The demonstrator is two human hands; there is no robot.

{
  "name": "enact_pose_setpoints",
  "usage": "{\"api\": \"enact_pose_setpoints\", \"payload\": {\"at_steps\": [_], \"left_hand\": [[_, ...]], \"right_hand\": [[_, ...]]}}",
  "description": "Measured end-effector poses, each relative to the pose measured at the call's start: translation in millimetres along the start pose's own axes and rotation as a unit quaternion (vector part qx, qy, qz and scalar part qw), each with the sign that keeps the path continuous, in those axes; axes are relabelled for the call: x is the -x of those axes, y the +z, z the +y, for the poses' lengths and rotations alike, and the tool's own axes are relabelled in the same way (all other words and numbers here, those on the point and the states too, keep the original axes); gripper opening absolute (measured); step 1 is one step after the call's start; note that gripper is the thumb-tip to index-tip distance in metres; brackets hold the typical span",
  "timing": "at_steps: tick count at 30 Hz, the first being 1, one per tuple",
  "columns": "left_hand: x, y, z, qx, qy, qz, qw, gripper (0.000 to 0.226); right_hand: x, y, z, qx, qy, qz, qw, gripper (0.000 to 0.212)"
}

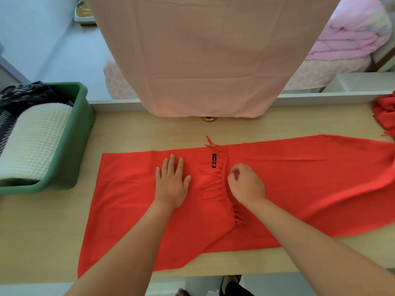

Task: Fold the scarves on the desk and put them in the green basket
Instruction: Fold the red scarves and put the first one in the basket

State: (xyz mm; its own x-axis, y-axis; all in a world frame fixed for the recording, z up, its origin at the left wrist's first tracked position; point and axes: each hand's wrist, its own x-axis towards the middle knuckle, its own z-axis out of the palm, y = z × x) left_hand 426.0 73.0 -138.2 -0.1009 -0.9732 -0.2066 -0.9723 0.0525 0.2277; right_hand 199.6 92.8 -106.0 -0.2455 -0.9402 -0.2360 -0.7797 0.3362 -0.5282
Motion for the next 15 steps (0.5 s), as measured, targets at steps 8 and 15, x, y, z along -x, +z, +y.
{"api": "enact_pose_setpoints", "payload": {"at_steps": [8,15], "left_hand": [[88,5,6,0.131,0.206,0.026,0.969,0.029],[129,17,-12,0.05,0.254,0.006,0.966,0.026]], "right_hand": [[80,7,24,0.175,-0.009,-0.079,0.981,0.042],[95,17,1,-0.099,-0.03,-0.06,0.993,0.021]]}}
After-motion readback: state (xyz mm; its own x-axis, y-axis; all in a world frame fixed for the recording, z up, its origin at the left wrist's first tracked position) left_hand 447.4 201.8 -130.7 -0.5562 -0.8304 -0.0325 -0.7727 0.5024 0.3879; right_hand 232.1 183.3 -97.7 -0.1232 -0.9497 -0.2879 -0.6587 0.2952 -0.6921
